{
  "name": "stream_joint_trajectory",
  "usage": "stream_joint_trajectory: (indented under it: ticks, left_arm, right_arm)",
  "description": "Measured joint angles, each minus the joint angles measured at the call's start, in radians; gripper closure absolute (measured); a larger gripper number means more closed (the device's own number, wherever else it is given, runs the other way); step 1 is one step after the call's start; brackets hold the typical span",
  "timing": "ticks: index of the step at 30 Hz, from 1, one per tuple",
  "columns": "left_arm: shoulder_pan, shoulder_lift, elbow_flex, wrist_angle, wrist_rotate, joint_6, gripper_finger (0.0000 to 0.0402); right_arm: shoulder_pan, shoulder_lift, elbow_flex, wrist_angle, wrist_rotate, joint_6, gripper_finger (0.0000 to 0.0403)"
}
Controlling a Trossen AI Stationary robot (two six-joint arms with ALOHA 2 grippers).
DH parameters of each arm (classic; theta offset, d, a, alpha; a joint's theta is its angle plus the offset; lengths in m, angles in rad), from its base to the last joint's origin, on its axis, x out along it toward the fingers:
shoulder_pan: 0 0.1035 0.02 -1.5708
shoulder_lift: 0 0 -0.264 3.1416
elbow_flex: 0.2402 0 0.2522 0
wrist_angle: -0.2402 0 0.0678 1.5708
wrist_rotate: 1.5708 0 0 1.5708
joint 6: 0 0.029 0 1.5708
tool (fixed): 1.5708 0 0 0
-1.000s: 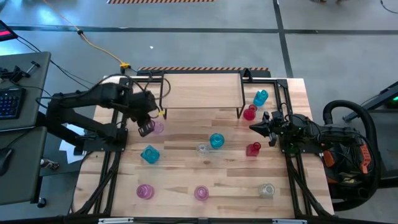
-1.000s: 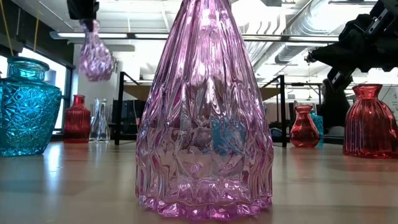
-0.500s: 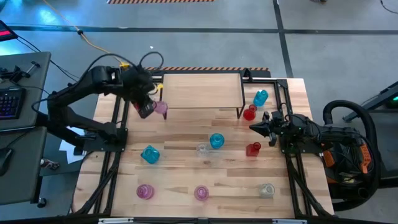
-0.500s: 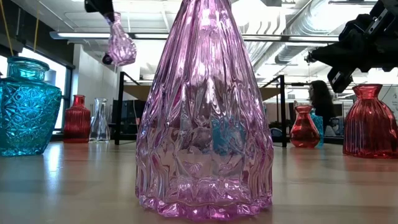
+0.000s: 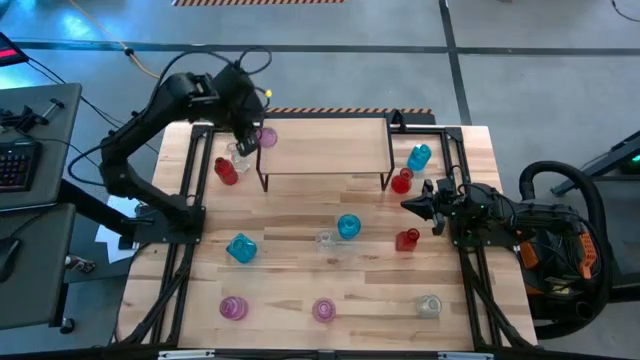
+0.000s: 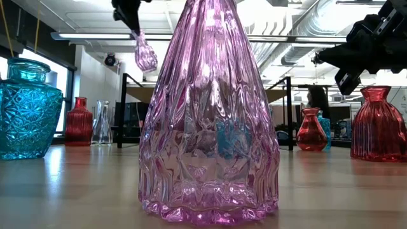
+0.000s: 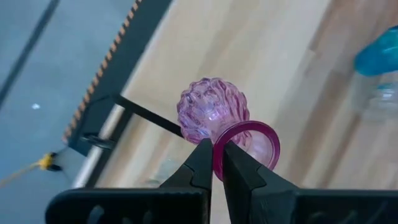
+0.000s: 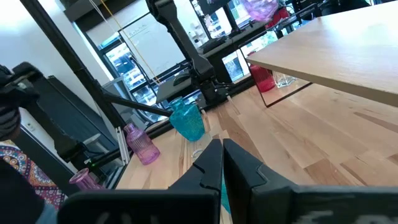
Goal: Sort vases onto shelf
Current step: Put the top light violet vase on the shelf
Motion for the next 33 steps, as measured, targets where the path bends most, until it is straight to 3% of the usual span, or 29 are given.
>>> stream_joint_trajectory:
  ticks: [14,33]
  left_arm:
    - [0.174,0.122,0.051,0.051,0.074,0.306,0.0394]
    - [0.188,0.197,0.051,0.059,0.093,0.294,0.0394]
  right_arm:
    - [0.0,0.0,0.0,0.0,0.0,0.0,0.0402]
    - [0.0,0.0,0.0,0.0,0.0,0.0,0.0402]
